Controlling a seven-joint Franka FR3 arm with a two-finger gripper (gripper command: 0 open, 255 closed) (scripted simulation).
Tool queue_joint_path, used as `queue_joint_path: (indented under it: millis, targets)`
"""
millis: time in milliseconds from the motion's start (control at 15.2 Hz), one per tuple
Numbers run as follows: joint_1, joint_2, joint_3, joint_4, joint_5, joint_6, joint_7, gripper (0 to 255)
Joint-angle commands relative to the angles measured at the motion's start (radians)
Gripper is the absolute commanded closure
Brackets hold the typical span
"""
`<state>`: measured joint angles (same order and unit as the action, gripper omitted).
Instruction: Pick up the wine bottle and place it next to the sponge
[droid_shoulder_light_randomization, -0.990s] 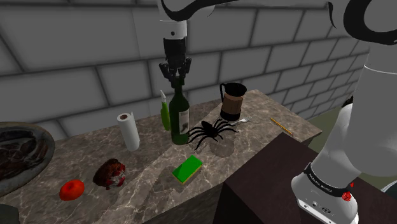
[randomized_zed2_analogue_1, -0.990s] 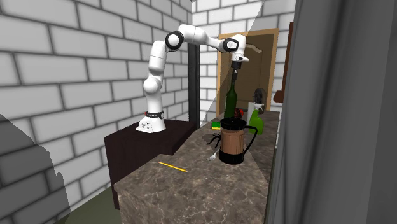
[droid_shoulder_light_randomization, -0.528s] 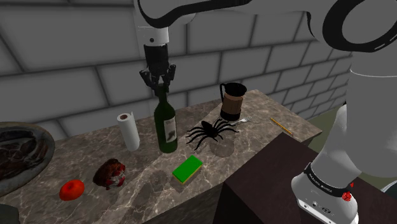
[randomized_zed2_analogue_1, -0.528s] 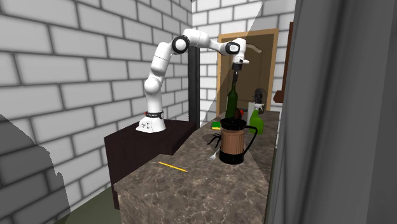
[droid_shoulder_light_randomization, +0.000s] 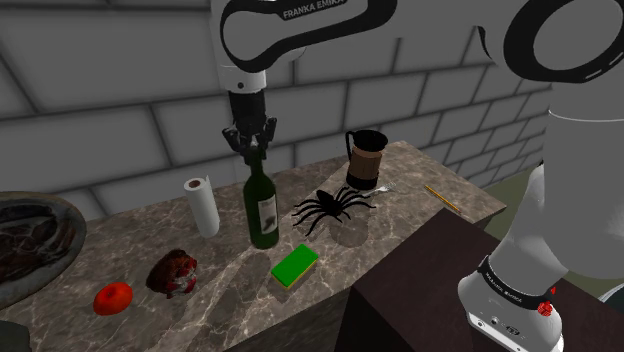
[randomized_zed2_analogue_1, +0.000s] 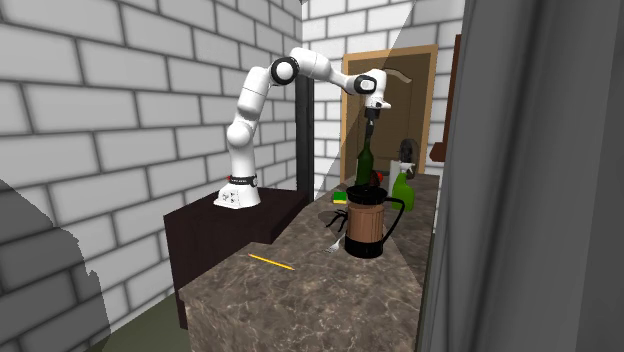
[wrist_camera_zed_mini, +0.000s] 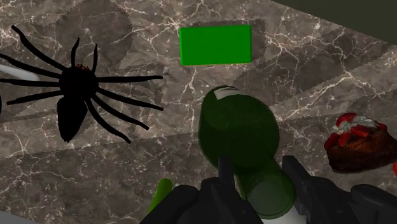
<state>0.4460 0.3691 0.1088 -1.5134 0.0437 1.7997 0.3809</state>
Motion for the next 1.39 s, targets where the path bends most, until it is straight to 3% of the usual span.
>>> queue_joint_path:
  millis: [0,264,792,858,1188,1320]
  targets:
    - [0.000,0.002,0.000,-0.025,0.000,0.028,-0.002,255]
    - [0.000,0.012,-0.001,-0.061,0.000,0.074,-0.004,255]
    - [0.000,0.012,-0.001,-0.061,0.000,0.074,-0.004,255]
    - [0.000,0.012,-0.001,-0.061,0.000,0.074,-0.004,0]
    - [0.000,0.012,-0.001,-0.061,0.000,0.074,-0.004,0]
    - [-0.002,0.007,-0.001,-0.001,0.000,0.009,-0.004,0]
